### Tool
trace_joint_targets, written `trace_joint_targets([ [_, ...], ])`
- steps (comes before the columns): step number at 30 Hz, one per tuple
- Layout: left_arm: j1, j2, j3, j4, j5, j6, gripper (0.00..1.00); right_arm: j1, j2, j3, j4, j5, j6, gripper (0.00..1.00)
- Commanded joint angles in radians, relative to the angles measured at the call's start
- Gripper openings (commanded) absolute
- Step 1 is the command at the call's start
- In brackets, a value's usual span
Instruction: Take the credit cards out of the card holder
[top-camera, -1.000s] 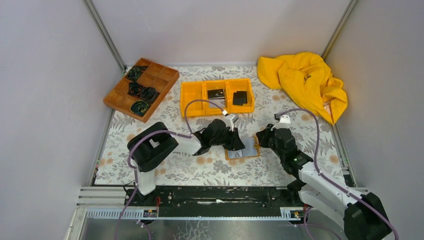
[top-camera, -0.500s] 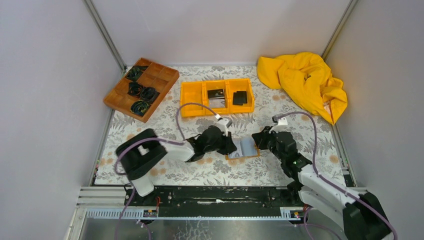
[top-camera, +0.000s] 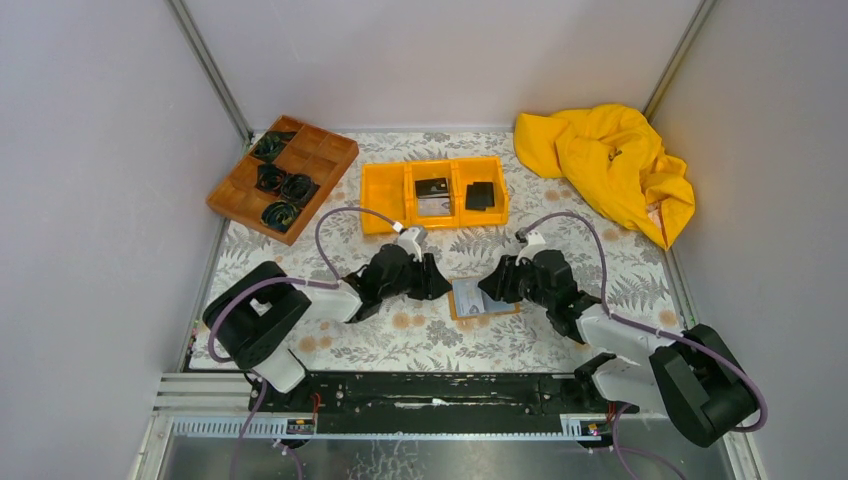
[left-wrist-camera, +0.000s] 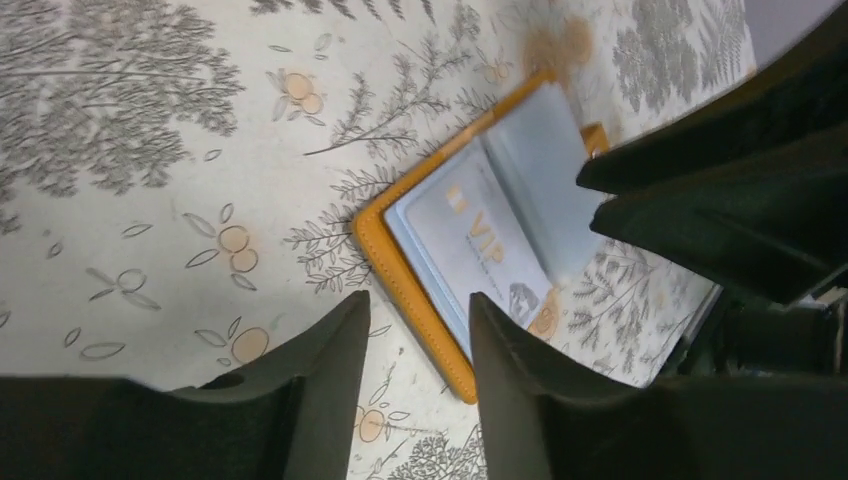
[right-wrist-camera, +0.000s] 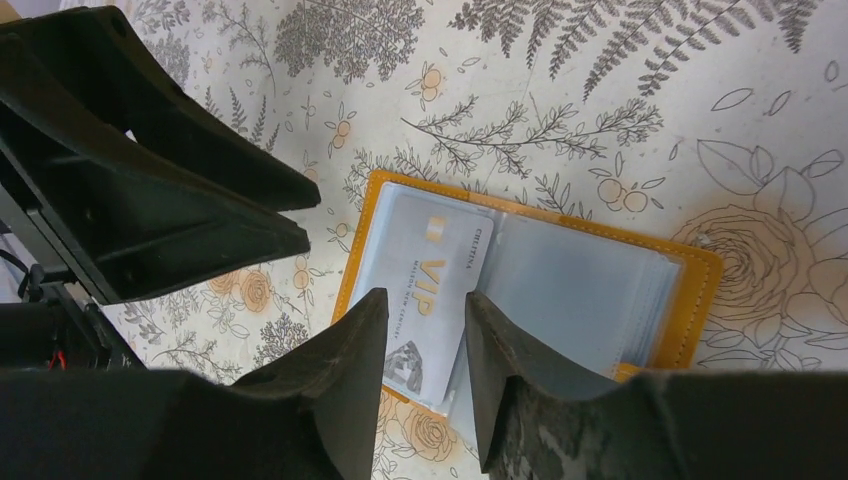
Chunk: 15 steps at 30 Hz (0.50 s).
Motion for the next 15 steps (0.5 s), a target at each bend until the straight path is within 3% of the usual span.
trace_joint_targets([
  [1, -0.007, 0.029, 0.001, 0.156, 0.156, 0.004, 0.35, 0.004, 0.047, 0.053, 0.033, -0.058, 0.004, 0.43],
  [5, -0.007, 0.028, -0.009, 0.188, 0.186, -0.011, 0.12, 0.005, 0.106, 0.064, 0.065, -0.101, 0.017, 0.38],
  [8, -0.007, 0.028, -0.001, 0.165, 0.189, -0.003, 0.01, 0.005, 0.127, 0.069, 0.061, -0.1, 0.018, 0.22],
  [12, -0.007, 0.056, 0.018, 0.135, 0.204, -0.001, 0.0, 0.004, 0.122, 0.069, 0.037, -0.05, 0.019, 0.07],
  [15, -0.008, 0.078, 0.053, 0.038, 0.172, 0.014, 0.0, 0.004, 0.112, 0.07, 0.013, -0.011, 0.012, 0.04],
])
